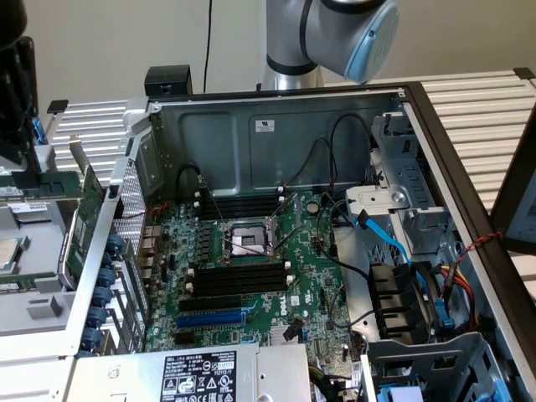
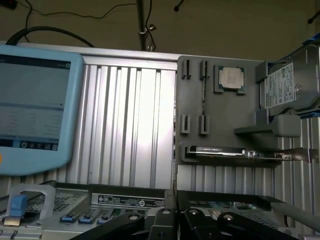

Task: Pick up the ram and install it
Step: 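Pick up the ram and move it above insertion slot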

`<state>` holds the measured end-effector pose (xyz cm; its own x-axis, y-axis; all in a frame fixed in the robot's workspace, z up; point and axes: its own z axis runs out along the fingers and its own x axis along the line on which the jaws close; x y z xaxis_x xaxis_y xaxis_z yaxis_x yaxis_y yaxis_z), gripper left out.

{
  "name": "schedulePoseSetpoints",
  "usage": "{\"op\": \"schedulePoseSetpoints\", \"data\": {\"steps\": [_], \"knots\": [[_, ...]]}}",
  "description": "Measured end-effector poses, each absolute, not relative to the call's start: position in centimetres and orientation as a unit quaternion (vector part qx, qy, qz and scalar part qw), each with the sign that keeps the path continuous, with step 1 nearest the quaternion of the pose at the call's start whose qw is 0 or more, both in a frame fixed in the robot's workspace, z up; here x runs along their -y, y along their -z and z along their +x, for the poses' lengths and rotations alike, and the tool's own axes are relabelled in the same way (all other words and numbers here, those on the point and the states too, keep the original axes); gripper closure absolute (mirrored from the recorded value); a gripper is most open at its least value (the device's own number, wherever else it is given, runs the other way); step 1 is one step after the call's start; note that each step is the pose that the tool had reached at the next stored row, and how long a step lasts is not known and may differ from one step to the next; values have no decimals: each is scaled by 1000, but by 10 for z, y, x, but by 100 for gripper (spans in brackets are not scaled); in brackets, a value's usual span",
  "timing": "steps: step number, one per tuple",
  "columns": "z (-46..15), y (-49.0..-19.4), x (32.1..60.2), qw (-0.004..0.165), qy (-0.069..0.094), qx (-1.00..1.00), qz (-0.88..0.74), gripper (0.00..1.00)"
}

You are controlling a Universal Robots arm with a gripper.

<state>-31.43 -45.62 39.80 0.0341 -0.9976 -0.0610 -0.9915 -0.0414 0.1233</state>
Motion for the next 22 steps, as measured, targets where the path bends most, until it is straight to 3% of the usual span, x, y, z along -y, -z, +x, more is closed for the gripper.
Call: {"op": "schedulePoseSetpoints", "data": {"steps": [7, 14, 22], "knots": [[-287, -424, 456, 26, 68, 692, 718, 87], [-264, -429, 456, 35, 76, 691, 718, 87], [-238, -429, 456, 57, 60, 693, 716, 87]]}}
